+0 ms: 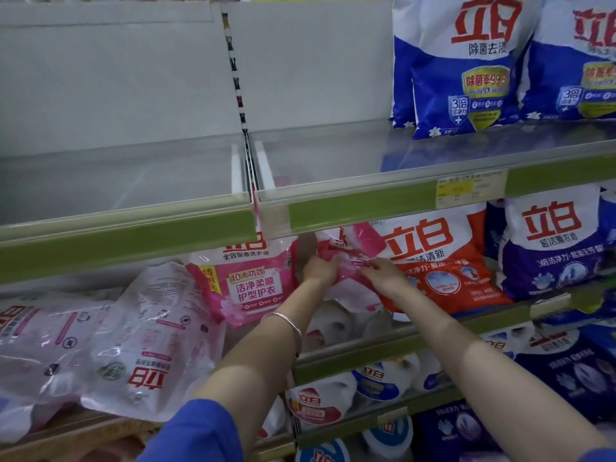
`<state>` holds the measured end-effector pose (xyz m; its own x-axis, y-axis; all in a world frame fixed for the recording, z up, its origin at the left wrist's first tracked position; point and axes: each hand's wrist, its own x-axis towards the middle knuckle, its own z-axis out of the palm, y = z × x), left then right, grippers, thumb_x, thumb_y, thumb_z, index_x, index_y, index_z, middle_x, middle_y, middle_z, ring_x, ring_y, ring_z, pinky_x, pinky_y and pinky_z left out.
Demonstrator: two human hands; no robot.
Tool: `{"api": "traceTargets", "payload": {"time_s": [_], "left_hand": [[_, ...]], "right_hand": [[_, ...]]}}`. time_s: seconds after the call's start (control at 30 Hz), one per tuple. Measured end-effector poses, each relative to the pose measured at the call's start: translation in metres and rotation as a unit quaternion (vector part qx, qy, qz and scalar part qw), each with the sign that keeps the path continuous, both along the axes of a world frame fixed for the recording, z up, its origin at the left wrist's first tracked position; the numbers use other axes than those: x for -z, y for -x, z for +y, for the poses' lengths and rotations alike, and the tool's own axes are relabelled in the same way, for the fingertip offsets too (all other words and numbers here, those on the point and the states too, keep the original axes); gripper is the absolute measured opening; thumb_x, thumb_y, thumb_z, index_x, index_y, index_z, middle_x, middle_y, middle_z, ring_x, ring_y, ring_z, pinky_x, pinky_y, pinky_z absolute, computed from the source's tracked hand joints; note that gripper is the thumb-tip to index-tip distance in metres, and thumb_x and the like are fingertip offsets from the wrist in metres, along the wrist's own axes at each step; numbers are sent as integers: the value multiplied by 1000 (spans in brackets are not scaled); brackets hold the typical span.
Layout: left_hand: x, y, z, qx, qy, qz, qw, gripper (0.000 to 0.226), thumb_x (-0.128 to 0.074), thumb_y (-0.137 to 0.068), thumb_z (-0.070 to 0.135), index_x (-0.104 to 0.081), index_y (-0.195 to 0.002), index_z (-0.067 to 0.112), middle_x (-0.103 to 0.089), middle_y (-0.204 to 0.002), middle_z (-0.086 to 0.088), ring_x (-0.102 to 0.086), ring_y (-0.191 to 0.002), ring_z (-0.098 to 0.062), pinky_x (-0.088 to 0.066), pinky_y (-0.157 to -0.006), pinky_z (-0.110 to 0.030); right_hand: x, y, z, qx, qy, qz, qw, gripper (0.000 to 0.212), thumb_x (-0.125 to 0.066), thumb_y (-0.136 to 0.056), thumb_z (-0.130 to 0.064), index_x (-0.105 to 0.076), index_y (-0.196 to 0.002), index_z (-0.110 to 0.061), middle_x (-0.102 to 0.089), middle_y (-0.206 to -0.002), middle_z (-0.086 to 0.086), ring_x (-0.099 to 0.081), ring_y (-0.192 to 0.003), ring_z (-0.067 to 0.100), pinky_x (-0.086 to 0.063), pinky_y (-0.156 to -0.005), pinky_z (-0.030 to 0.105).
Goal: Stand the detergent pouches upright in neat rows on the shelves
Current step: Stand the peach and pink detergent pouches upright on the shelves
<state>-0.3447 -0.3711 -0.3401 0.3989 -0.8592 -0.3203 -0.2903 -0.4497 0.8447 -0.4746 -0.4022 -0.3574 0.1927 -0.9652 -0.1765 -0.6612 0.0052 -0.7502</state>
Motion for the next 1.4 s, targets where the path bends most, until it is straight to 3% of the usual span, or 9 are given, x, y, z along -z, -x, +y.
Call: {"api": "traceTargets", "payload": {"time_s": [0.1, 0.23, 0.37, 0.5, 0.67, 0.87, 1.0, 1.27, 1.4], "left_hand": [[14, -8, -6, -32, 15, 54, 998, 40, -65, -84, 17, -54, -115, -6, -64, -115, -24, -64, -104, -35, -52, -92, -43], [15, -16, 12, -18, 38, 87, 995, 41, -61, -81, -2, -51, -121, 2, -63, -116, -16, -60, -108, -33, -50, -95, -44], [18, -26, 34, 22, 46, 80, 995, 44, -57, -81, -6, -51, -122, 8, -62, -118, -11, -58, -111, -29, -48, -99, -43], [21, -32, 55, 61, 40, 111, 991, 33, -55, -84, -8, -57, -114, 5, -64, -111, -12, -62, -100, -25, -52, -80, -32], [14, -30, 60, 102, 32, 88, 990, 28, -51, -85, -12, -63, -107, 1, -63, -96, -6, -62, -90, -20, -53, -79, -31], [11, -24, 58, 90, 38, 37, 994, 33, -46, -88, -9, -63, -110, 8, -66, -105, -8, -63, -94, -23, -56, -81, -34], [9, -28, 55, 54, 95, 103, 989, 36, -65, -84, 23, -58, -119, 13, -68, -111, -6, -67, -95, -22, -52, -89, -38], [-4, -28, 60, -45, 170, 90, 980, 13, -57, -91, 22, -65, -82, 21, -72, -92, -4, -70, -87, -22, -57, -81, -35], [-14, -38, 78, -40, 208, 112, 971, 13, -57, -91, 18, -66, -82, 16, -71, -87, -6, -70, -83, -24, -58, -77, -36]], "right_hand": [[6, 4, -3, -2, -38, -70, 997, 28, -51, -92, -20, -61, -116, -8, -64, -117, 14, -61, -104, 31, -49, -94, 42], [9, 10, -3, 35, -108, -172, 978, 22, -64, -85, -16, -61, -106, -11, -67, -110, 13, -65, -86, 22, -54, -73, 30], [6, 10, 0, 49, -161, -163, 972, 26, -55, -91, -30, -54, -112, -15, -63, -109, 9, -61, -98, 26, -49, -82, 36], [1, 6, -5, 72, -144, -213, 964, 39, -47, -94, -40, -59, -111, -7, -68, -108, 10, -65, -98, 27, -52, -87, 41], [-4, 7, -5, 85, -177, -267, 944, 34, -51, -91, -44, -62, -92, -12, -71, -90, 10, -67, -86, 28, -50, -94, 43], [-1, 15, -7, 165, -207, -383, 885, 13, -48, -93, -15, -59, -91, -8, -65, -84, 11, -62, -73, 25, -51, -74, 38], [6, 20, -9, 196, -215, -421, 859, 22, -51, -92, -16, -61, -110, -7, -67, -97, 11, -65, -85, 26, -53, -75, 38], [0, 6, 11, 259, -104, -436, 855, 11, -55, -91, -22, -63, -85, -16, -69, -90, 7, -67, -84, 25, -54, -78, 37], [-21, -9, 31, 260, -1, -438, 860, 13, -50, -94, -16, -60, -86, -12, -65, -85, 4, -62, -81, 21, -50, -70, 28]]}}
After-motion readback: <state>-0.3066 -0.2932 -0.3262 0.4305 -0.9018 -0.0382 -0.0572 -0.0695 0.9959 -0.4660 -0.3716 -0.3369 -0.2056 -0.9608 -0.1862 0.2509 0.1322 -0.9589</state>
